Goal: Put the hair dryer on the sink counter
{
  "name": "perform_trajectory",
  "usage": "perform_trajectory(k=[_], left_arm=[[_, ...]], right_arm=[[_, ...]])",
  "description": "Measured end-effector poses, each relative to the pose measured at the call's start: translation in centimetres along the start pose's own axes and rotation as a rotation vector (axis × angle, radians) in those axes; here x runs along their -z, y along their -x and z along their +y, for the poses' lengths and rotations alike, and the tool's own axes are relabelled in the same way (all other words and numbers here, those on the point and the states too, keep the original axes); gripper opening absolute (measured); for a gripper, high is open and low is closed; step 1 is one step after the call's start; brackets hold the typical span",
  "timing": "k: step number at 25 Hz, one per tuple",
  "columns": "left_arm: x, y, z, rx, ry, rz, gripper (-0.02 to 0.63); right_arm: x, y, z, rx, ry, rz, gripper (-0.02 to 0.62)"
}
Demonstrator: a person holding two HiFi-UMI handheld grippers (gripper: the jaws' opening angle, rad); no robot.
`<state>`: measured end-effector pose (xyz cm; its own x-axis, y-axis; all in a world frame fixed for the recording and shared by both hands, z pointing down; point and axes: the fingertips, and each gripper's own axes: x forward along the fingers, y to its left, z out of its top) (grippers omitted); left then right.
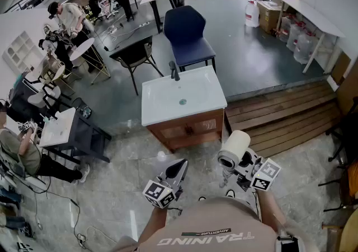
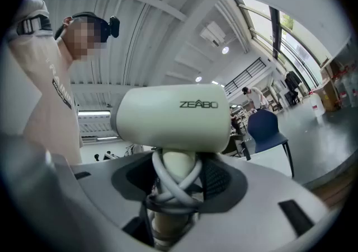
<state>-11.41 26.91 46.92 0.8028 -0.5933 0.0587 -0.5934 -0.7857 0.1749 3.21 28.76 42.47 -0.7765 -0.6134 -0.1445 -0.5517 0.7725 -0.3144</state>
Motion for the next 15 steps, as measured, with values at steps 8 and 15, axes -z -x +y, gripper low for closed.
perform_trajectory(k=[8,15], left_arm=[[-0.3,-0.9,0.6,-0.002,-0.005,-0.023,0.004],[-0.2,-0.7,1.2,0.002,0.001,-0.033,0.005]], right_arm=[[0.3,0.1,-1.0,-0.002,0.006,0.026,0.218],[0.4,-0.5,-1.0,-0.006,0.03,0.047,0.218]])
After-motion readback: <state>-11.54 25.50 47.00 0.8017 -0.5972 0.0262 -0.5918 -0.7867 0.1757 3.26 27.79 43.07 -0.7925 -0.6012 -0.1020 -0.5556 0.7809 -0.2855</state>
